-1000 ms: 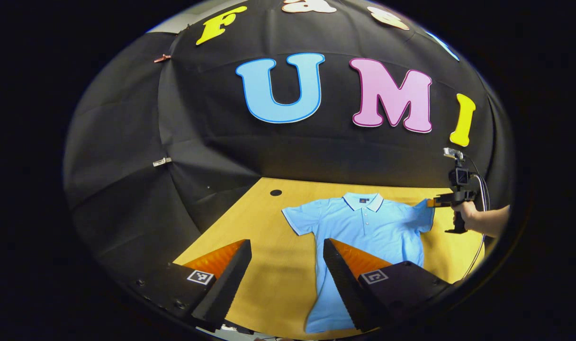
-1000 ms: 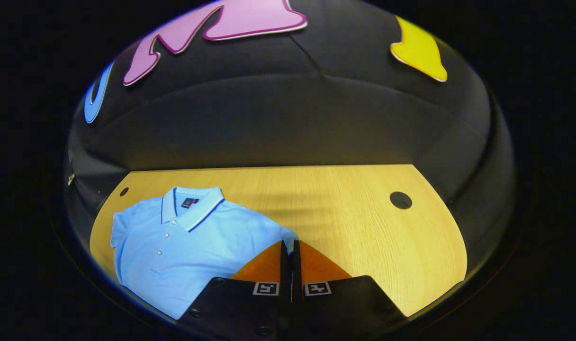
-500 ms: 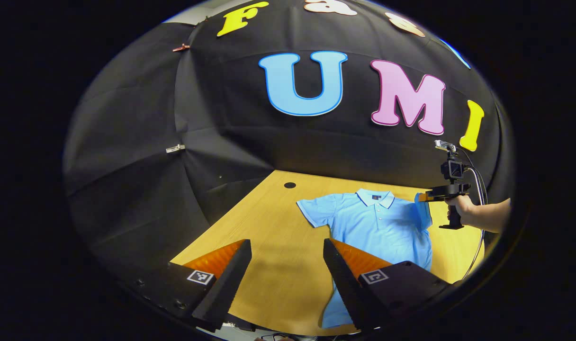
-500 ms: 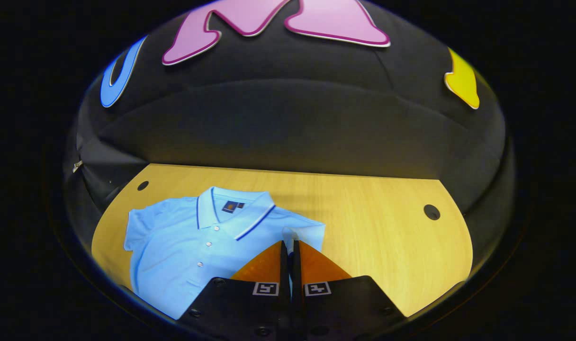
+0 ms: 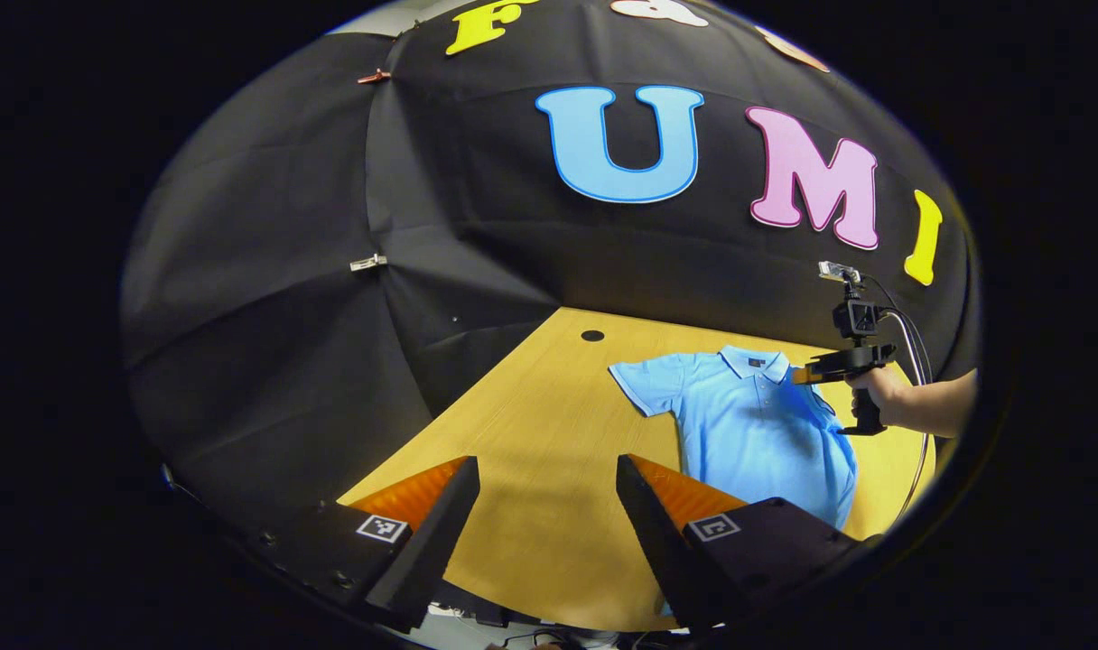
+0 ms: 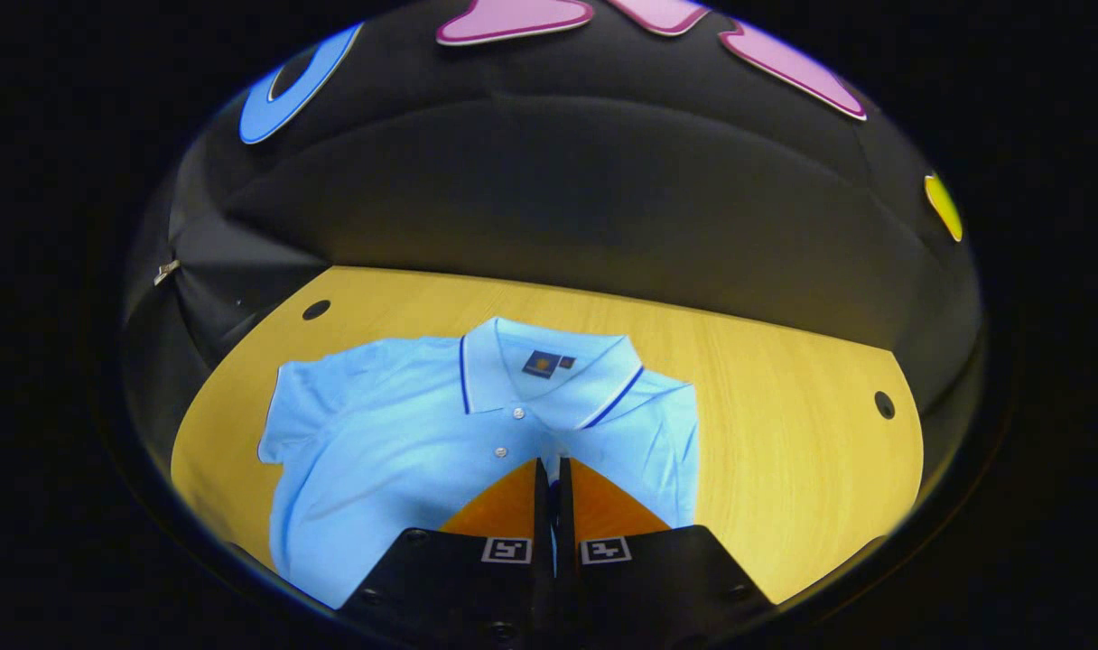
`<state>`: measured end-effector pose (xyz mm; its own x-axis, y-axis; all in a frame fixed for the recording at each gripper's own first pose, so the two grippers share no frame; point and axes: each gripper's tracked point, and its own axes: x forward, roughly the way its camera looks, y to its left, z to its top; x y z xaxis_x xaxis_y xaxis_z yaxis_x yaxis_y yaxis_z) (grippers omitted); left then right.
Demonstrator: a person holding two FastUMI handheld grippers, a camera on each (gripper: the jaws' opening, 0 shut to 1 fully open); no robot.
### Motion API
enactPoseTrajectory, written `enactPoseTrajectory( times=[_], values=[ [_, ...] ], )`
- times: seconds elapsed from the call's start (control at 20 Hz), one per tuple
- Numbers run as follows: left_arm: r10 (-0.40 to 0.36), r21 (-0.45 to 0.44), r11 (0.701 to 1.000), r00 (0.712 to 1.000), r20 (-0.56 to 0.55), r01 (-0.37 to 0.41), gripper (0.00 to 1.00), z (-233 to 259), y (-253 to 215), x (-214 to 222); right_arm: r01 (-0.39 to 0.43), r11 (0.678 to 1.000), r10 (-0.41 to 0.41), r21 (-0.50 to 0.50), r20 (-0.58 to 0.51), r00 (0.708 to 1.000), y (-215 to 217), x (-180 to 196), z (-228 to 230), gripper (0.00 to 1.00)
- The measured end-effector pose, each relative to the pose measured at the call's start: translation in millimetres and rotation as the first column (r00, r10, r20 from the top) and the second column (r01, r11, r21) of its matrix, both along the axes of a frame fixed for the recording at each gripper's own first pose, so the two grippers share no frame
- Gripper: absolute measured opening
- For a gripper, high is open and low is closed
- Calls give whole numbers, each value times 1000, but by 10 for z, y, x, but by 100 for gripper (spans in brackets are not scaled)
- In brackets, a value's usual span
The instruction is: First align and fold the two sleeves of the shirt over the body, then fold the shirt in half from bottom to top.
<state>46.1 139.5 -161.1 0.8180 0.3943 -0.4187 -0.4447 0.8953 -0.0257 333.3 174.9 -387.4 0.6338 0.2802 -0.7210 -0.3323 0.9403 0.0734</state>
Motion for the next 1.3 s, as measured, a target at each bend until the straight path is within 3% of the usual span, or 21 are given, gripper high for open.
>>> enactPoseTrajectory(
  times=[0.1,0.35,0.4,0.5,0.6,0.65,0.7,0.75,0.9,0.95,1.1,1.3],
  values=[
    [-3,-4,1000,1000,-1,3,97,-45,9,62,-20,1000,20,-7,-8,1000,93,-48,-58,7],
    [-34,-19,999,999,13,34,97,-118,-14,404,-93,995,94,31,-25,995,374,-231,-66,33],
    [-40,-13,999,999,17,41,97,-130,-4,504,-113,993,114,38,-23,993,423,-288,-33,28],
    [-55,-1,998,998,33,55,97,-125,42,743,-157,986,158,53,-10,987,483,-418,48,28],
    [-74,-7,997,995,63,75,97,-85,75,1025,-198,979,198,56,19,980,488,-546,195,42],
    [-83,-11,996,994,78,84,97,-59,93,1177,-208,977,206,53,40,978,445,-594,276,63],
    [-97,-10,995,991,92,98,97,-56,107,1330,-215,975,212,50,54,976,394,-643,356,63],
    [-111,-3,994,989,95,112,97,-72,127,1479,-216,975,212,52,66,975,335,-714,431,81],
    [-142,24,990,984,103,140,97,-124,196,1881,-197,979,190,54,112,975,91,-841,717,89],
    [-157,16,988,982,107,157,97,-150,190,2012,-191,981,184,40,134,974,-26,-865,824,98],
    [-212,4,977,971,112,213,98,-277,148,2448,-147,989,147,-15,197,969,-431,-967,1070,98],
    [-259,4,966,960,107,260,98,-414,183,3024,-45,999,42,10,187,981,-936,-1204,1157,97]
  ],
)
